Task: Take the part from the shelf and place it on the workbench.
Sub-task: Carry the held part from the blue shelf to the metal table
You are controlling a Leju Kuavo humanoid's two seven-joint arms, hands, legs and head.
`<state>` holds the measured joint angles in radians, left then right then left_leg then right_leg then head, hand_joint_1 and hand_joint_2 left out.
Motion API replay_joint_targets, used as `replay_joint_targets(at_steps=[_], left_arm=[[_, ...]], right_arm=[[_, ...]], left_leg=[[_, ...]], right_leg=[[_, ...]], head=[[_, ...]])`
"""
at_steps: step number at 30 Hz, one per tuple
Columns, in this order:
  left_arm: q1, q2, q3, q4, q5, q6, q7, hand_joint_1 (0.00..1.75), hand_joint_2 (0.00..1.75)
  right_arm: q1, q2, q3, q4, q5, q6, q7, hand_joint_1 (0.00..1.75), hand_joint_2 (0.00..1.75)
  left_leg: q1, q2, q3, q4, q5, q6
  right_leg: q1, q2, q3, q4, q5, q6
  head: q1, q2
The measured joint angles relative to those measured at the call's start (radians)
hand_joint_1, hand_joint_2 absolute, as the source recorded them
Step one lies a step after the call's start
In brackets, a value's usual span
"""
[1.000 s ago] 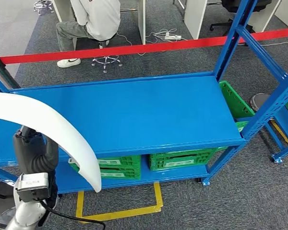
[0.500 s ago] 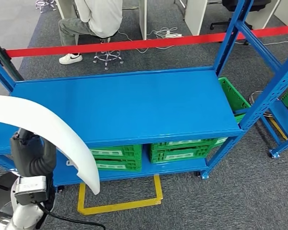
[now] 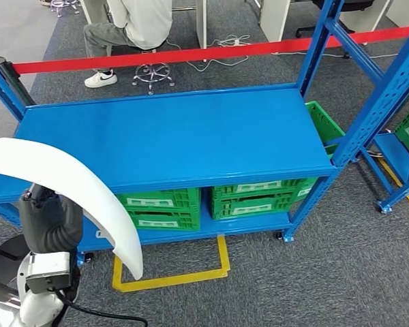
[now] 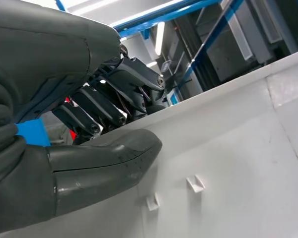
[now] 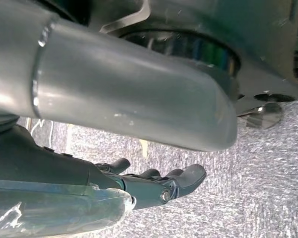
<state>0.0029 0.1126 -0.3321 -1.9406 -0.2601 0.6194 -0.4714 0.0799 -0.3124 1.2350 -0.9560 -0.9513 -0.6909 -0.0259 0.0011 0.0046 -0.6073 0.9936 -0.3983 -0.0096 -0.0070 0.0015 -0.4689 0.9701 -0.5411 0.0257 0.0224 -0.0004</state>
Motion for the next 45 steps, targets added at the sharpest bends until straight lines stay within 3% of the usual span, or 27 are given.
replay_joint_targets(at_steps=[2, 3, 5, 6, 7, 9, 11, 13, 16, 17, 19, 21, 22, 23, 24, 26, 28, 29, 31, 33, 36, 38, 39, 40, 42, 43, 45], left_arm=[[0.006, 0.0, 0.0, 0.0, 0.0, 0.001, -0.002, 1.64, 1.75], [0.009, 0.0, 0.0, 0.0, 0.0, 0.002, -0.004, 1.64, 1.75], [0.015, 0.0, 0.0, 0.0, -0.001, 0.004, -0.01, 1.64, 1.75], [0.018, 0.0, 0.0, 0.0, -0.003, 0.006, -0.012, 1.64, 1.75], [0.021, 0.0, 0.0, 0.0, -0.005, 0.008, -0.012, 1.64, 1.75], [0.028, 0.0, 0.0, -0.001, -0.012, 0.012, -0.012, 1.64, 1.75], [0.035, 0.0, -0.001, -0.002, -0.019, 0.016, -0.012, 1.64, 1.75], [0.044, 0.0, -0.003, -0.004, -0.025, 0.02, -0.013, 1.64, 1.75], [0.058, -0.002, -0.005, -0.007, -0.031, 0.023, -0.01, 1.64, 1.75], [0.061, -0.002, -0.006, -0.007, -0.032, 0.023, -0.006, 1.64, 1.75], [0.068, -0.005, -0.008, -0.009, -0.033, 0.023, -0.001, 1.64, 1.75], [0.077, -0.006, -0.009, -0.01, -0.032, 0.023, 0.001, 1.64, 1.75], [0.081, -0.006, -0.01, -0.01, -0.03, 0.023, 0.001, 1.64, 1.75], [0.085, -0.007, -0.01, -0.01, -0.024, 0.022, 0.001, 1.64, 1.75], [0.087, -0.008, -0.01, -0.01, -0.013, 0.018, 0.003, 1.64, 1.75], [0.091, -0.012, -0.01, -0.012, 0.021, 0.006, 0.009, 1.64, 1.75], [0.095, -0.019, -0.01, -0.017, 0.058, -0.008, 0.02, 1.64, 1.75], [0.097, -0.023, -0.01, -0.019, 0.077, -0.015, 0.027, 1.64, 1.75], [0.104, -0.031, -0.01, -0.02, 0.122, -0.027, 0.041, 1.64, 1.75], [0.112, -0.04, -0.009, -0.021, 0.157, -0.034, 0.051, 1.64, 1.75], [0.122, -0.05, -0.007, -0.022, 0.178, -0.037, 0.061, 1.64, 1.75], [0.13, -0.054, -0.006, -0.022, 0.179, -0.037, 0.061, 1.64, 1.75], [0.132, -0.055, -0.006, -0.022, 0.173, -0.037, 0.06, 1.64, 1.75], [0.132, -0.056, -0.005, -0.022, 0.161, -0.037, 0.057, 1.64, 1.75], [0.131, -0.055, -0.003, -0.022, 0.135, -0.036, 0.049, 1.64, 1.75], [0.131, -0.055, -0.002, -0.023, 0.127, -0.037, 0.046, 1.64, 1.75], [0.127, -0.055, -0.002, -0.025, 0.121, -0.043, 0.045, 1.64, 1.75]], right_arm=[[0.001, 0.0, 0.004, 0.0, -0.002, 0.0, -0.002, 0.0, 0.0], [0.002, -0.001, 0.005, 0.0, -0.003, 0.0, -0.004, 0.0, 0.0], [0.002, -0.001, 0.006, 0.0, -0.006, 0.0, -0.008, 0.0, 0.0], [0.002, -0.002, 0.006, 0.0, -0.007, 0.0, -0.009, 0.0, 0.0], [0.002, -0.002, 0.006, 0.0, -0.007, 0.0, -0.009, 0.0, 0.0], [0.003, -0.002, 0.006, 0.0, -0.002, 0.0, -0.009, 0.0, 0.0], [0.005, -0.002, 0.005, 0.0, 0.008, 0.0, -0.009, 0.0, 0.0], [0.007, -0.002, 0.004, 0.0, 0.023, 0.0, -0.006, 0.0, 0.0], [0.012, -0.002, 0.0, -0.001, 0.055, 0.0, 0.007, 0.0, 0.0], [0.014, -0.003, -0.002, -0.003, 0.068, 0.0, 0.012, 0.0, 0.0], [0.019, -0.005, -0.009, -0.006, 0.087, 0.0, 0.021, 0.0, 0.0], [0.022, -0.005, -0.014, -0.008, 0.096, 0.0, 0.026, 0.0, 0.0], [0.023, -0.005, -0.017, -0.008, 0.099, 0.0, 0.027, 0.0, 0.0], [0.025, -0.005, -0.02, -0.008, 0.101, 0.0, 0.028, 0.0, 0.0], [0.027, -0.005, -0.023, -0.008, 0.104, 0.0, 0.03, 0.0, 0.0], [0.032, -0.006, -0.035, -0.011, 0.112, 0.0, 0.035, 0.0, 0.0], [0.035, -0.008, -0.048, -0.016, 0.122, 0.0, 0.039, 0.0, 0.0], [0.037, -0.008, -0.055, -0.019, 0.128, 0.0, 0.042, 0.0, 0.0], [0.045, -0.008, -0.07, -0.023, 0.147, 0.0, 0.052, 0.0, 0.0], [0.06, -0.008, -0.088, -0.031, 0.172, 0.0, 0.065, 0.0, 0.0], [0.08, -0.008, -0.116, -0.041, 0.207, 0.0, 0.085, 0.0, 0.0], [0.09, -0.008, -0.132, -0.047, 0.224, 0.0, 0.095, 0.0, 0.0], [0.095, -0.008, -0.138, -0.051, 0.234, 0.0, 0.101, 0.0, 0.0], [0.099, -0.008, -0.145, -0.056, 0.243, 0.0, 0.106, 0.0, 0.0], [0.102, -0.008, -0.155, -0.067, 0.257, 0.0, 0.114, 0.0, 0.0], [0.102, -0.008, -0.159, -0.071, 0.262, 0.0, 0.117, 0.0, 0.0], [0.101, -0.008, -0.166, -0.08, 0.268, 0.0, 0.121, 0.0, 0.0]], left_leg=[[0.003, -0.002, -0.012, 0.022, -0.032, -0.011], [0.004, -0.003, -0.025, 0.058, -0.073, -0.016], [0.007, -0.004, -0.054, 0.176, -0.172, -0.023], [0.007, -0.004, -0.063, 0.236, -0.202, -0.025], [0.007, -0.004, -0.061, 0.271, -0.21, -0.025], [0.007, -0.004, -0.011, 0.24, -0.171, -0.019], [0.005, -0.004, 0.087, 0.099, -0.136, -0.008], [0.0, -0.005, 0.149, -0.005, -0.136, 0.003], [-0.002, -0.003, 0.139, -0.025, -0.124, 0.019], [-0.001, -0.002, 0.131, -0.027, -0.114, 0.027], [0.002, 0.001, 0.108, -0.031, -0.092, 0.04], [0.0, 0.001, 0.082, -0.03, -0.074, 0.044], [-0.001, 0.001, 0.07, -0.03, -0.066, 0.044], [-0.002, 0.001, 0.058, -0.03, -0.058, 0.043], [-0.004, 0.001, 0.048, -0.03, -0.049, 0.043], [-0.008, 0.001, 0.034, -0.029, -0.036, 0.04], [-0.011, 0.001, 0.026, -0.027, -0.025, 0.034], [-0.012, 0.003, 0.023, -0.026, -0.019, 0.029], [-0.013, 0.006, 0.018, -0.023, -0.012, 0.019], [-0.013, 0.003, 0.006, 0.004, -0.039, 0.008], [-0.004, -0.001, -0.054, 0.179, -0.151, -0.01], [0.003, -0.001, -0.082, 0.279, -0.188, -0.018], [0.006, -0.001, -0.073, 0.276, -0.176, -0.02], [0.009, -0.002, -0.047, 0.235, -0.147, -0.022], [0.014, -0.01, 0.026, 0.108, -0.089, -0.021], [0.015, -0.015, 0.053, 0.059, -0.075, -0.018], [0.014, -0.021, 0.072, 0.023, -0.085, -0.006]], right_leg=[[-0.002, -0.004, -0.015, -0.001, 0.016, -0.019], [-0.003, -0.006, -0.023, -0.003, 0.026, -0.028], [-0.001, -0.008, -0.044, -0.001, 0.047, -0.035], [0.0, -0.008, -0.058, 0.001, 0.058, -0.036], [0.001, -0.008, -0.072, 0.004, 0.067, -0.036], [0.004, -0.007, -0.1, 0.013, 0.081, -0.035], [0.007, -0.006, -0.122, 0.023, 0.093, -0.03], [0.009, -0.006, -0.133, 0.027, 0.107, -0.02], [0.007, -0.005, -0.143, 0.024, 0.126, -0.003], [0.006, -0.004, -0.153, 0.033, 0.113, 0.002], [0.004, -0.002, -0.186, 0.109, 0.034, 0.012], [0.003, -0.003, -0.222, 0.245, -0.054, 0.02], [0.003, -0.003, -0.23, 0.298, -0.067, 0.021], [0.004, -0.003, -0.226, 0.323, -0.057, 0.021], [0.004, -0.003, -0.203, 0.309, -0.031, 0.018], [0.007, -0.003, -0.105, 0.181, 0.017, 0.004], [0.012, -0.006, -0.004, 0.03, 0.018, -0.009], [0.015, -0.007, 0.019, -0.011, 0.009, -0.013], [0.013, -0.006, 0.021, -0.036, 0.006, -0.02], [0.007, -0.006, 0.022, -0.045, 0.015, -0.031], [0.005, -0.005, 0.015, -0.042, 0.026, -0.041], [0.005, -0.002, 0.004, -0.034, 0.029, -0.041], [0.004, 0.001, 0.0, -0.029, 0.029, -0.04], [0.003, 0.004, -0.003, -0.023, 0.028, -0.039], [0.003, 0.011, -0.011, -0.011, 0.023, -0.031], [0.003, 0.015, -0.016, -0.006, 0.021, -0.026], [0.005, 0.022, -0.026, 0.002, 0.02, -0.017]], head=[[-0.003, 0.0], [-0.005, 0.0], [-0.01, 0.0], [-0.011, 0.0], [-0.011, 0.0], [-0.011, 0.0], [-0.011, 0.0], [-0.01, 0.0], [-0.013, 0.0], [-0.013, 0.0], [-0.012, 0.0], [-0.01, 0.0], [-0.01, 0.0], [-0.01, 0.0], [-0.01, 0.0], [-0.01, 0.0], [-0.01, 0.0], [-0.01, 0.0], [-0.01, 0.0], [-0.013, 0.0], [-0.016, 0.0], [-0.016, 0.0], [-0.016, 0.0], [-0.016, 0.0], [-0.017, 0.0], [-0.016, 0.0], [-0.016, 0.0]])
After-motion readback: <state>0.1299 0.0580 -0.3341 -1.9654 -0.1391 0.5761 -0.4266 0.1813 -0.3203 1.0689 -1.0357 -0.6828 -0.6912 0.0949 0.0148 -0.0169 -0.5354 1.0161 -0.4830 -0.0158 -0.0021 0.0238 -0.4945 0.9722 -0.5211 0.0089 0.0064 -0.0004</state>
